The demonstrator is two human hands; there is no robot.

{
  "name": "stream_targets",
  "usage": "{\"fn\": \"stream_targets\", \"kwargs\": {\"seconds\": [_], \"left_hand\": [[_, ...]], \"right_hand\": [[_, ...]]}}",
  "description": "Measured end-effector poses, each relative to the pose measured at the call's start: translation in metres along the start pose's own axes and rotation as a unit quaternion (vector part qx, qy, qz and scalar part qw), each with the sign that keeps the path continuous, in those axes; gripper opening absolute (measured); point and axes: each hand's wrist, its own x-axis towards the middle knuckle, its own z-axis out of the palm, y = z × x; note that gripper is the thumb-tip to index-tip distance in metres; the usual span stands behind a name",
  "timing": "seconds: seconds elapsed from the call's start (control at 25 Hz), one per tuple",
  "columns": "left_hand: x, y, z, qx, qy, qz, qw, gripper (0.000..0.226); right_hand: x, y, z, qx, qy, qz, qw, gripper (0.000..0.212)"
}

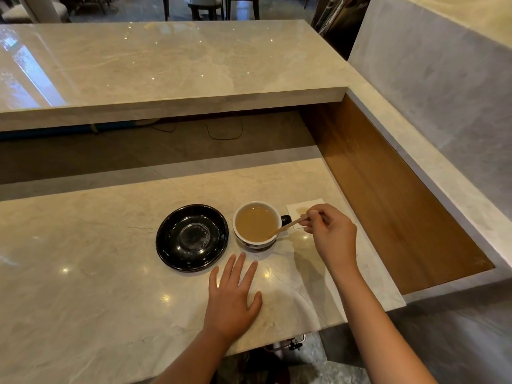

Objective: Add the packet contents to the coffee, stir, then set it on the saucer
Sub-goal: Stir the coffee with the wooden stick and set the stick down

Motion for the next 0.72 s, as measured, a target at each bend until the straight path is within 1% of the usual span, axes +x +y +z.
{"fn": "stream_targets", "kwargs": {"seconds": [0.24, 0.32, 0.36, 0.44, 0.52, 0.56, 0.64, 0.72], "left_hand": [[-0.001, -0.001, 0.0, -0.008, 0.002, 0.006, 1.0, 0.06], [-0.001, -0.001, 0.001, -0.009, 0.001, 0.007, 1.0, 0.06], [-0.001, -0.001, 0.001, -0.008, 0.0, 0.007, 1.0, 0.061], [-0.001, -0.002, 0.002, -0.005, 0.0, 0.006, 1.0, 0.061], [-0.001, -0.002, 0.001, -0.004, -0.002, 0.006, 1.0, 0.061], [-0.001, -0.001, 0.001, -0.003, -0.002, 0.006, 1.0, 0.061], [-0.001, -0.001, 0.001, -0.002, -0.003, 0.005, 1.0, 0.06], [-0.001, -0.001, 0.001, -0.002, -0.002, 0.003, 1.0, 0.06]], "right_hand": [[0.008, 0.007, -0.02, 0.116, 0.022, 0.082, 0.99, 0.025], [0.01, 0.008, -0.029, 0.149, 0.03, 0.076, 0.986, 0.027], [0.012, 0.008, -0.034, 0.155, 0.037, 0.057, 0.986, 0.027], [0.018, 0.011, -0.044, 0.121, 0.048, -0.007, 0.991, 0.024], [0.026, 0.02, -0.048, 0.026, 0.048, -0.094, 0.994, 0.018], [0.029, 0.026, -0.048, -0.037, 0.041, -0.149, 0.987, 0.016], [0.036, 0.042, -0.045, -0.149, 0.02, -0.276, 0.949, 0.018], [0.04, 0.058, -0.043, -0.209, -0.013, -0.373, 0.904, 0.022]]}}
